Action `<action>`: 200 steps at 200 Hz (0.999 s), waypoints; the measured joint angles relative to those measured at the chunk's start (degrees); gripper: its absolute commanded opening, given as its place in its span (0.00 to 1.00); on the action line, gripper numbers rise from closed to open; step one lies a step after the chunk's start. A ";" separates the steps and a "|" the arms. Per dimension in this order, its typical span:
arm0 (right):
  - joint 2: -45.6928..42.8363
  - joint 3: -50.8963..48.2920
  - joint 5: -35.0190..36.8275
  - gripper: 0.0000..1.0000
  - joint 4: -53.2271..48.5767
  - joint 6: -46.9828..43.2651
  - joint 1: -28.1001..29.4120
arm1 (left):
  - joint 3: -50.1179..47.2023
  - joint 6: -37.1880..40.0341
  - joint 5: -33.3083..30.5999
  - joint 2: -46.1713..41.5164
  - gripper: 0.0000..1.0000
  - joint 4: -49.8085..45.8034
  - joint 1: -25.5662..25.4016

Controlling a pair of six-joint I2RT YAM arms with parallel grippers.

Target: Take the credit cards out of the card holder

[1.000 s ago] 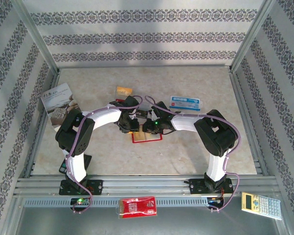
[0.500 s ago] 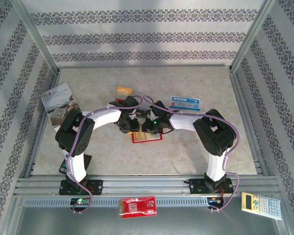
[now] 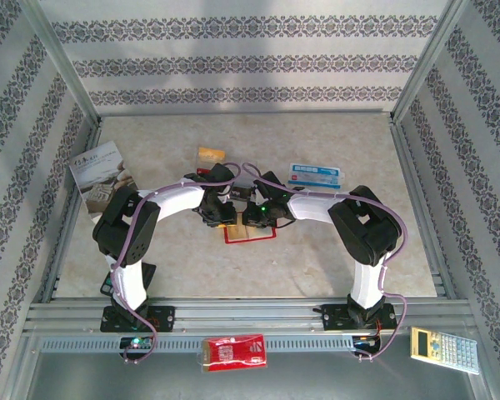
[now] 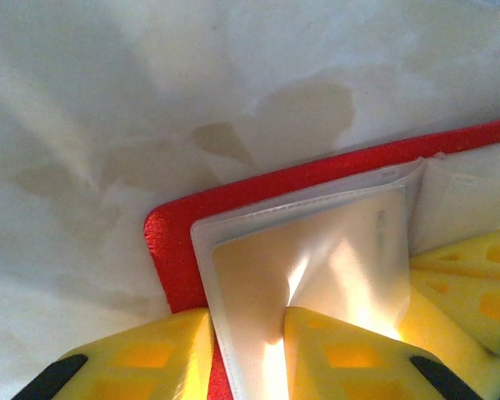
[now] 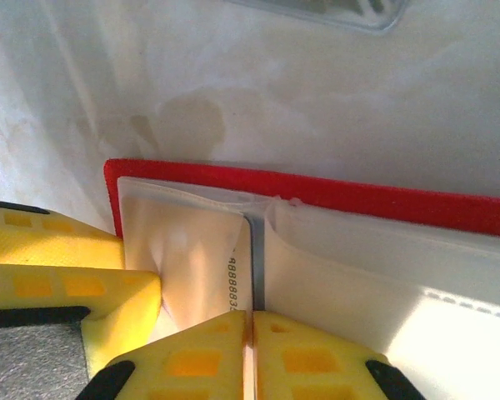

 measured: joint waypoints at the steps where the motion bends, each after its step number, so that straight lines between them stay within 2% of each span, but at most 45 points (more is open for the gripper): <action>1: 0.00 0.00 0.00 0.09 -0.02 -0.04 0.00 | 0.00 0.00 0.00 0.00 0.28 0.02 0.02; 47: -0.44 -0.15 0.04 0.00 0.07 0.83 -0.02 | -0.61 -0.20 0.63 -0.33 0.29 0.74 0.31; 129: -5.05 -2.03 1.73 0.00 -0.61 2.16 -0.44 | -0.63 0.07 0.74 -0.50 0.29 0.81 0.31; 200: -4.31 -1.92 1.42 0.04 -1.09 4.50 0.00 | -0.74 0.31 1.07 -0.50 0.29 0.98 0.44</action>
